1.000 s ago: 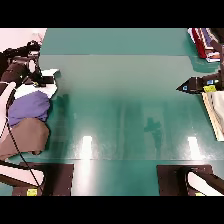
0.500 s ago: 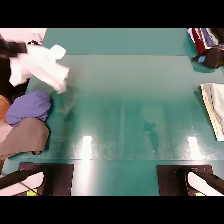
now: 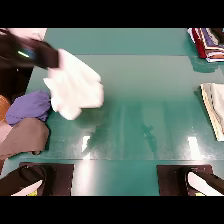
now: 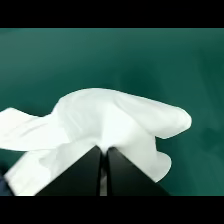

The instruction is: Fold the shirts.

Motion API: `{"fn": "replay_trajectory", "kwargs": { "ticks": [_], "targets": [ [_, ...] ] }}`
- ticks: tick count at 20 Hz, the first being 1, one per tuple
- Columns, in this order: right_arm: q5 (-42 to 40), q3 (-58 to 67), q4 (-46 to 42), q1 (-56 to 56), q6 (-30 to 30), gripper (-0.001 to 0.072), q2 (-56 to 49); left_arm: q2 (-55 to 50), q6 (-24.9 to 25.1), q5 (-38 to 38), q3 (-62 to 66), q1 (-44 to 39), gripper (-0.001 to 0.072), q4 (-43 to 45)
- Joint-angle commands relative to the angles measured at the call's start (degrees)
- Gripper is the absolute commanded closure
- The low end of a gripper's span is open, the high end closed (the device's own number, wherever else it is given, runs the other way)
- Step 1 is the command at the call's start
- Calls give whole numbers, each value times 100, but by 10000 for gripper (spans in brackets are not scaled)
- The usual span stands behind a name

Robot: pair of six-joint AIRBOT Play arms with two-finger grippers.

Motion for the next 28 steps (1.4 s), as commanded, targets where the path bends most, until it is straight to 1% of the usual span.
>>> {"fn": "replay_trajectory", "kwargs": {
  "ticks": [1,2,3,4,6,8,11,13,15,18,20,23,26,28],
  "targets": [
    [138,57,-4,4,2,696,-2,-387,-55,1097,-846,-1058,682,-1443],
    [153,57,-4,4,2,697,-2,-603,168,1556,-1040,-1270,627,-1794],
    [164,57,-4,4,2,697,0,-859,227,1858,-1126,-1443,322,-1967],
    [190,57,-4,4,2,696,0,-1095,221,1967,-1128,-1532,126,-1993],
    [317,57,-9,4,2,696,-2,-1377,321,1919,-1128,-1464,120,-1827],
    [378,57,-11,4,2,697,0,-1397,330,1617,-1110,-997,120,-1491],
    [382,57,-9,4,2,697,0,-1399,332,1104,-1130,280,120,-1274],
    [389,55,-9,4,2,697,-2,-1410,387,979,-1287,1147,120,-1281],
    [402,57,-11,4,2,697,-2,-1410,627,944,-1633,1897,120,-1427],
    [409,46,-11,4,4,697,-2,-1449,1211,1213,-2385,2702,120,-1856],
    [415,46,-11,4,4,697,-2,-1722,1633,1215,-2618,3008,121,-2070],
    [520,46,-11,4,4,696,-2,-2288,1965,1296,-2627,3112,120,-2159],
    [616,46,-13,4,4,696,-4,-2660,2083,1523,-2627,3112,121,-2588],
    [669,46,-13,4,4,697,-7,-2706,2085,1556,-2627,3112,128,-2640]
  ]
}}
